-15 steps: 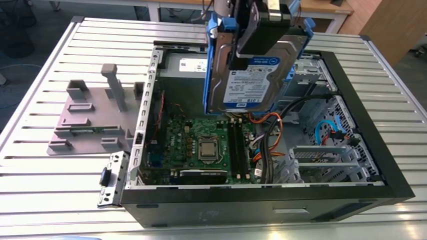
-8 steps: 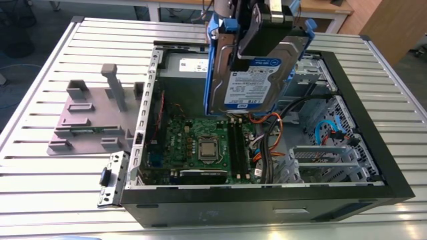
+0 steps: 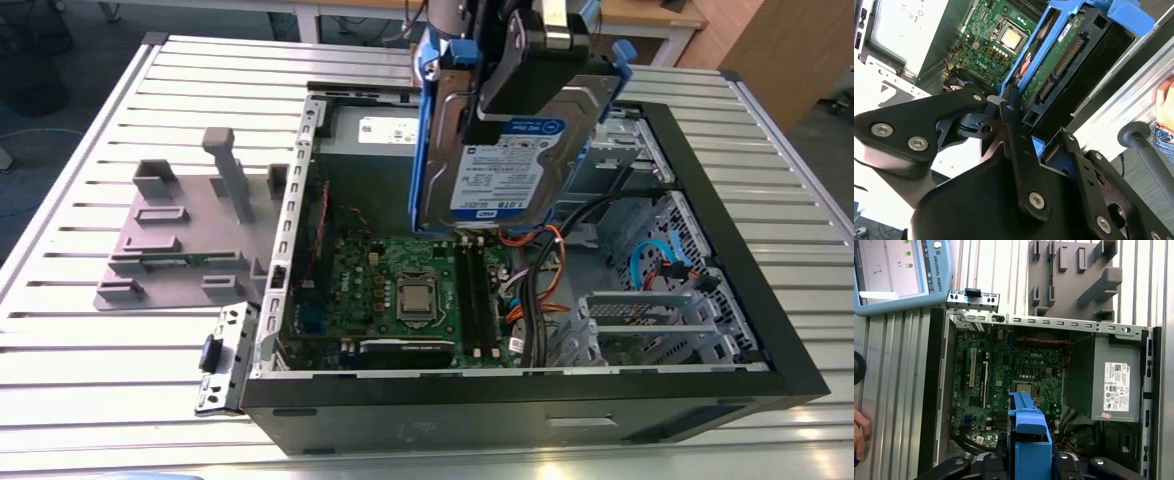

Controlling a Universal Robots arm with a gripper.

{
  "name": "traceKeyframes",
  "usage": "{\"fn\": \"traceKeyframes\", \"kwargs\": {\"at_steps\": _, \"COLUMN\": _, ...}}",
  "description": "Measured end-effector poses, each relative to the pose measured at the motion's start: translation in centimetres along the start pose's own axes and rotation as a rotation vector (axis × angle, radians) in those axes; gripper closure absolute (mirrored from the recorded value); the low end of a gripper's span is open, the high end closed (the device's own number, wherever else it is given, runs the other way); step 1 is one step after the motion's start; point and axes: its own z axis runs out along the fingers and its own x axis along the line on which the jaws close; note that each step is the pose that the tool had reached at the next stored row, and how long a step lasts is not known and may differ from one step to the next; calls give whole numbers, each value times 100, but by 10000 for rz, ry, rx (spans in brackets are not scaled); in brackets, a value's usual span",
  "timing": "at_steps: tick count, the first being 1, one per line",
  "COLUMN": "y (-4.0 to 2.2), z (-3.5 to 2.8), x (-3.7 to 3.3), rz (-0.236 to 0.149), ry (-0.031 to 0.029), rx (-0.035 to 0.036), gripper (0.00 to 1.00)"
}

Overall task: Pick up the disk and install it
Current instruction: 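Pick up the disk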

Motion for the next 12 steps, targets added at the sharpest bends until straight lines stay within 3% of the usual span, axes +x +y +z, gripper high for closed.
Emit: {"fn": "traceKeyframes", "kwargs": {"at_steps": 12, "y": -14, "z": 2, "x": 28, "rz": 0, "ry": 0, "rx": -1, "gripper": 63}}
